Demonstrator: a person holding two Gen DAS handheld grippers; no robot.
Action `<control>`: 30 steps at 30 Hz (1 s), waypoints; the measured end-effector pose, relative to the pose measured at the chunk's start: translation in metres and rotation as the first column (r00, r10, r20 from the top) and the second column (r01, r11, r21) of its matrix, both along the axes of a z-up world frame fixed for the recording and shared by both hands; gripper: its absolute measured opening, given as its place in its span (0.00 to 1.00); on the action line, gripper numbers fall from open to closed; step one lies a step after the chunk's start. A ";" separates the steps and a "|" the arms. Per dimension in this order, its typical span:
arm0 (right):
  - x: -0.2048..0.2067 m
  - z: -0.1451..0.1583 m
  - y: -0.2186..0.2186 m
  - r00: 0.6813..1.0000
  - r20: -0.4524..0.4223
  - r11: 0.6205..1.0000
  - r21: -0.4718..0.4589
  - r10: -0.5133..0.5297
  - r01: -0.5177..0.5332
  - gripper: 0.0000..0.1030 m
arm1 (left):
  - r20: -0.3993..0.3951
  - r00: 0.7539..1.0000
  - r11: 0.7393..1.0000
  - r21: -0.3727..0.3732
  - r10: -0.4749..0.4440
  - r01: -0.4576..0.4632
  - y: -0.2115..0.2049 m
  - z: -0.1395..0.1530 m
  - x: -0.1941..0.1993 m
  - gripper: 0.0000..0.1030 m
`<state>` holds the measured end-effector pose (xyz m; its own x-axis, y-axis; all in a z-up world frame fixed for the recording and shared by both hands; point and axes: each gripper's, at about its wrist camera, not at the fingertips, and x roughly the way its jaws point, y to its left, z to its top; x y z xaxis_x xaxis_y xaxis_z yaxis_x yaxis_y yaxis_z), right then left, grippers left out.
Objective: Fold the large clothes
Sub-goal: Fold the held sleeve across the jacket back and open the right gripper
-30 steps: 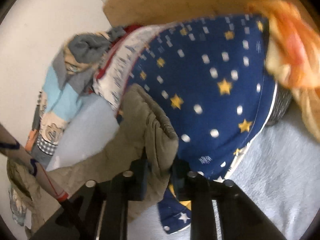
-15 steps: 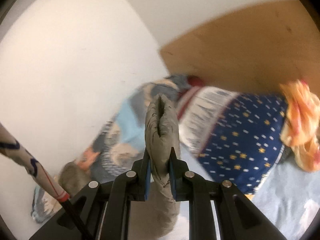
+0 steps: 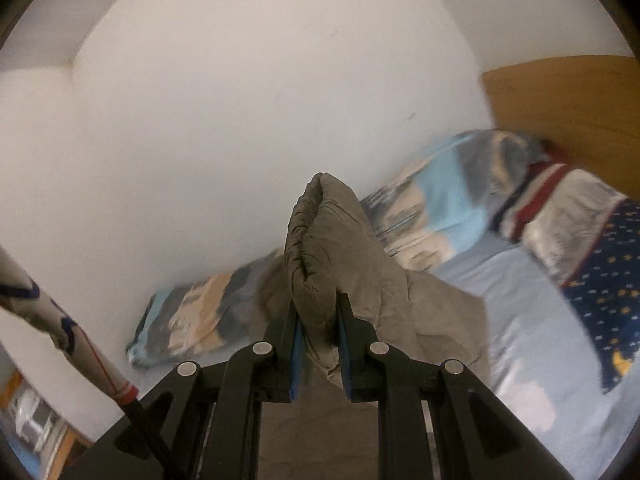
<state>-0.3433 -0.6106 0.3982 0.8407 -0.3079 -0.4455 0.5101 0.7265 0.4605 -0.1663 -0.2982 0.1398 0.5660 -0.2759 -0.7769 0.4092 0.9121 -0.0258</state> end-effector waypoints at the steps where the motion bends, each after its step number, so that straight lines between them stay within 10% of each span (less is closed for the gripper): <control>1: 0.015 -0.004 0.011 1.000 -0.008 1.000 -0.001 0.029 -0.029 0.16 | -0.004 1.000 1.000 -0.006 0.009 -0.009 0.005 0.001 0.003 1.00; 22: 0.180 -0.192 0.158 0.851 -0.315 0.907 0.188 0.420 -0.377 0.18 | -0.050 0.987 0.988 -0.026 0.150 -0.151 0.056 -0.005 0.034 1.00; 27: 0.184 -0.205 0.176 0.808 -0.279 0.848 0.283 0.519 -0.448 0.58 | -0.055 0.986 0.986 -0.037 0.158 -0.160 0.053 -0.004 0.036 1.00; 30: 0.175 -0.188 0.176 0.824 -0.239 0.850 0.270 0.514 -0.453 0.62 | -0.055 0.987 0.987 -0.041 0.153 -0.156 0.049 -0.005 0.035 1.00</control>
<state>-0.1682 -0.4347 0.2100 0.6794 0.2214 -0.6995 0.2487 0.8274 0.5035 -0.1315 -0.2487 0.1348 0.5638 -0.2240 -0.7950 0.2604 0.9616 -0.0862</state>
